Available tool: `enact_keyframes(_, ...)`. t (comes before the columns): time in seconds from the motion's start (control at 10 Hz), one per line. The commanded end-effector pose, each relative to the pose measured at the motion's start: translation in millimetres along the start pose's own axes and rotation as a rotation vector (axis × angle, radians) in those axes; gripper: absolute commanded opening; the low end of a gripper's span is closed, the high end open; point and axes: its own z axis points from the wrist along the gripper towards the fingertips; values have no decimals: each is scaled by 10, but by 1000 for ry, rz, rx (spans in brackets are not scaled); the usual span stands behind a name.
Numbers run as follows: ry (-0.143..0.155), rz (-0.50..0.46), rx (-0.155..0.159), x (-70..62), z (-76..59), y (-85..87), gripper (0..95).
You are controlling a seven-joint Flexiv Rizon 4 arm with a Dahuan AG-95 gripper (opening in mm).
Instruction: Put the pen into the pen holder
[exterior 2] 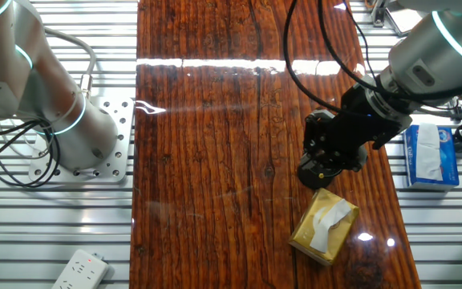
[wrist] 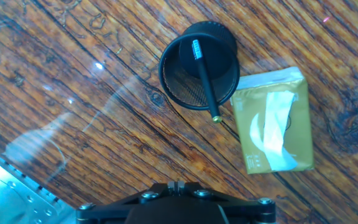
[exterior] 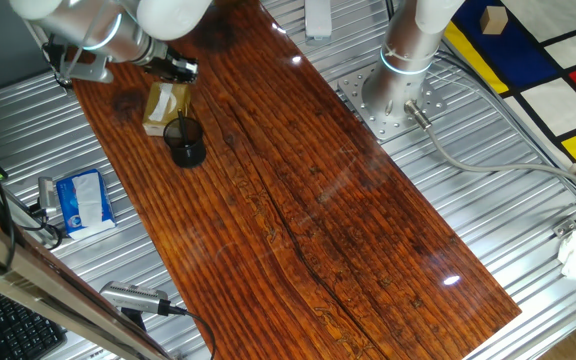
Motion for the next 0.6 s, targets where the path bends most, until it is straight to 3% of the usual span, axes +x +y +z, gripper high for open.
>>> enact_keyframes(0.1, 2, 0, -8, 0, -15, 5, 0)
enact_keyframes(0.6, 5, 7, -6, -13, -13, 6, 0)
